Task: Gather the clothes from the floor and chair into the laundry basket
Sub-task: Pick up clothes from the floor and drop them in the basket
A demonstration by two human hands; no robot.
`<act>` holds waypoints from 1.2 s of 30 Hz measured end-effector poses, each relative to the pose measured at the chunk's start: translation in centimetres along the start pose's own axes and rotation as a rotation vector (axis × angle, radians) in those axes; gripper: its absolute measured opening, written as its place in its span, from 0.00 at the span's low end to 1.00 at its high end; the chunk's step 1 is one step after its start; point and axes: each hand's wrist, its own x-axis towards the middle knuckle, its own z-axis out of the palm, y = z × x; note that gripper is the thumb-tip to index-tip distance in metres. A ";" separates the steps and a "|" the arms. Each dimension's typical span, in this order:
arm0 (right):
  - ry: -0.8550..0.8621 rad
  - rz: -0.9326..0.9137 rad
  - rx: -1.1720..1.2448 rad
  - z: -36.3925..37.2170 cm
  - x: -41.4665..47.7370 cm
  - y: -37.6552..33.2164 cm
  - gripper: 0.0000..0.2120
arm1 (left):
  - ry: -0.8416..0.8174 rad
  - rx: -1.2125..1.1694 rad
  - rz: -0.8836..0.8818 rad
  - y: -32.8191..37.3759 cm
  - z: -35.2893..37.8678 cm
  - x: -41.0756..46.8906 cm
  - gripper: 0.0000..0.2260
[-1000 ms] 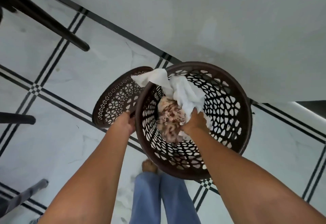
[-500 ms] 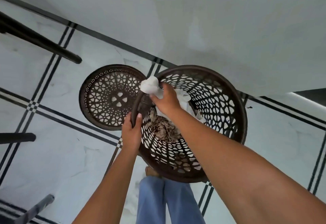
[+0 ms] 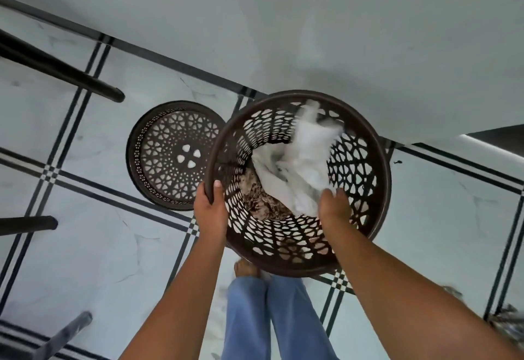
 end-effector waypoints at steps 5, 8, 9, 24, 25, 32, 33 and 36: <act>-0.116 -0.044 -0.273 -2.3 1.0 1.5 0.19 | 0.033 0.017 -0.034 0.5 0.1 -0.4 0.15; -0.341 -0.130 -0.400 -2.5 0.2 0.3 0.22 | 0.038 0.086 -0.039 0.6 0.1 -0.5 0.18; -0.398 -0.172 -0.421 -2.5 -0.1 -0.2 0.21 | 0.048 0.118 -0.047 0.7 0.1 -0.6 0.19; -0.132 -0.192 0.479 -19.3 -10.9 4.3 0.10 | -0.899 0.816 0.852 12.8 6.2 -21.2 0.08; -0.070 -0.157 0.561 -20.4 -11.1 5.5 0.09 | -0.961 0.831 0.862 13.2 6.6 -22.5 0.08; 0.529 0.188 1.171 -19.9 -17.4 16.8 0.10 | -1.423 1.028 1.174 11.2 8.0 -26.8 0.07; 0.609 0.247 1.221 -19.0 -19.3 18.1 0.10 | -1.480 1.075 1.224 10.9 7.3 -27.5 0.07; 0.787 0.413 1.366 -15.0 -26.4 20.9 0.10 | -1.614 1.239 1.333 9.6 4.1 -29.7 0.07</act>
